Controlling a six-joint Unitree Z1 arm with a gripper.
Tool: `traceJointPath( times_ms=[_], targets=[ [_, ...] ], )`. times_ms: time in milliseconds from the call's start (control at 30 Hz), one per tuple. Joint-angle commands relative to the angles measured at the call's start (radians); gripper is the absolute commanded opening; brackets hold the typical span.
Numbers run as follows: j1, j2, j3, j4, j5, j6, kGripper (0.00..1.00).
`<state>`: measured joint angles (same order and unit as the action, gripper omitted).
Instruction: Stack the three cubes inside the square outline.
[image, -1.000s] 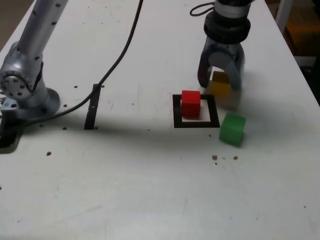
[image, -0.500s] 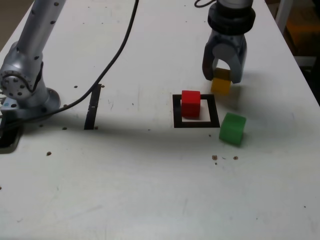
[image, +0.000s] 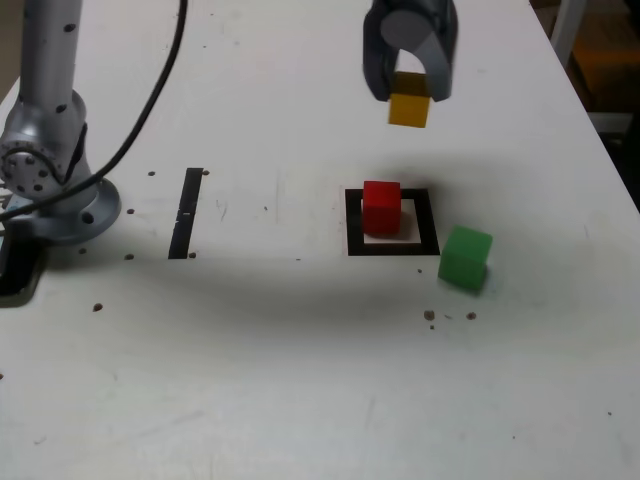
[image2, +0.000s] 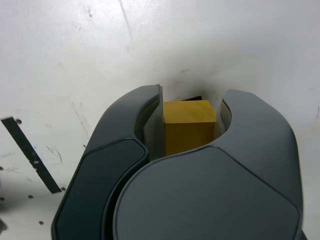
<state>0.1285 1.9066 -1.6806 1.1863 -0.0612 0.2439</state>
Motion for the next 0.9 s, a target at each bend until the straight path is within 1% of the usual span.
traceJointPath(
  times_ms=[0,100,200,433,667,867],
  targets=[
    [-0.021,-0.04,0.028,-0.008,-0.004,-0.034,0.17],
    [-0.052,-0.069,0.082,-0.035,-0.017,-0.088,0.17],
    [-0.091,-0.093,0.146,-0.084,-0.035,-0.149,0.17],
    [-0.171,-0.107,0.234,-0.175,-0.059,-0.265,0.17],
    [-0.194,-0.098,0.264,-0.2,-0.057,-0.306,0.17],
    [-0.194,-0.094,0.28,-0.206,-0.035,-0.307,0.17]
  ],
)
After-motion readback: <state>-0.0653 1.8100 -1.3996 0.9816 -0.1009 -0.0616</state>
